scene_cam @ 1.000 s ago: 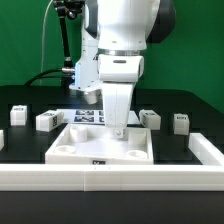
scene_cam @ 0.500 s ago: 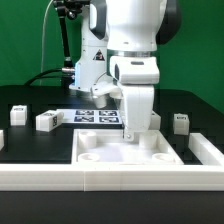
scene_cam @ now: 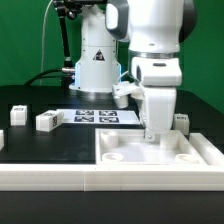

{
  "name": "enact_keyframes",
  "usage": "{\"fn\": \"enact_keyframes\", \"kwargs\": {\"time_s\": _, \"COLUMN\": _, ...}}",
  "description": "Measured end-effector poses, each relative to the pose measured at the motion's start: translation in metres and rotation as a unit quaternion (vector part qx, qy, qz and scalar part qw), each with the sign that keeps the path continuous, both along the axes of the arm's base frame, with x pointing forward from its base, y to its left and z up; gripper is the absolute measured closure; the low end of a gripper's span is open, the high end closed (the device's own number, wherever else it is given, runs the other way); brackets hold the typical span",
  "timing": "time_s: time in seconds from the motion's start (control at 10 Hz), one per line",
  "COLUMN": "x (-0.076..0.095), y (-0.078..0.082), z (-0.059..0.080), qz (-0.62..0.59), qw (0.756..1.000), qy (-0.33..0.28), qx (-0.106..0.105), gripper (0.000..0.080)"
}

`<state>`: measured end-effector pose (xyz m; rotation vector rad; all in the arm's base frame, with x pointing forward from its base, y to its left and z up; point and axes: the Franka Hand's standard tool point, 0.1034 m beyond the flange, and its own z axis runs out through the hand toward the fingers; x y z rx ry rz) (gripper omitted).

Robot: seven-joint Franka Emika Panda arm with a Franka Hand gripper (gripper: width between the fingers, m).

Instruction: Assemble one leg

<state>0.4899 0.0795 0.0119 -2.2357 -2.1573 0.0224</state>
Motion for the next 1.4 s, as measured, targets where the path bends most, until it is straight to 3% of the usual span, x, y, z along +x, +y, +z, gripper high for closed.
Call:
{"fn": "enact_keyframes", "kwargs": {"time_s": 0.3, "x": -0.001, "y": 0.008, "z": 0.001, "qz": -0.008, "qw": 1.0, "qy": 0.002, "qx": 0.0, "gripper": 0.0741}}
{"fn": "enact_keyframes", "kwargs": {"time_s": 0.4, "x": -0.001, "y": 0.008, "z": 0.001, "qz": -0.009, "qw": 1.0, "qy": 0.002, "qx": 0.0, "gripper": 0.0652}}
{"fn": "enact_keyframes", "kwargs": {"time_s": 0.5, "x": -0.001, "y": 0.008, "z": 0.001, "qz": -0.009, "qw": 1.0, "qy": 0.002, "qx": 0.0, "gripper": 0.0652}}
{"fn": "enact_keyframes", "kwargs": {"time_s": 0.7, "x": -0.001, "y": 0.007, "z": 0.001, "qz": -0.009, "qw": 1.0, "qy": 0.002, "qx": 0.0, "gripper": 0.0304}}
{"fn": "enact_keyframes", "kwargs": {"time_s": 0.8, "x": -0.001, "y": 0.007, "z": 0.001, "qz": -0.009, "qw": 1.0, "qy": 0.002, "qx": 0.0, "gripper": 0.0304}}
{"fn": "enact_keyframes", "kwargs": {"time_s": 0.9, "x": -0.001, "y": 0.007, "z": 0.001, "qz": -0.009, "qw": 1.0, "qy": 0.002, "qx": 0.0, "gripper": 0.0186}}
{"fn": "enact_keyframes", "kwargs": {"time_s": 1.2, "x": 0.0, "y": 0.007, "z": 0.001, "qz": -0.012, "qw": 1.0, "qy": 0.002, "qx": 0.0, "gripper": 0.0151}}
{"fn": "enact_keyframes", "kwargs": {"time_s": 1.4, "x": 0.0, "y": 0.014, "z": 0.021, "qz": -0.047, "qw": 0.999, "qy": -0.009, "qx": -0.005, "gripper": 0.015}}
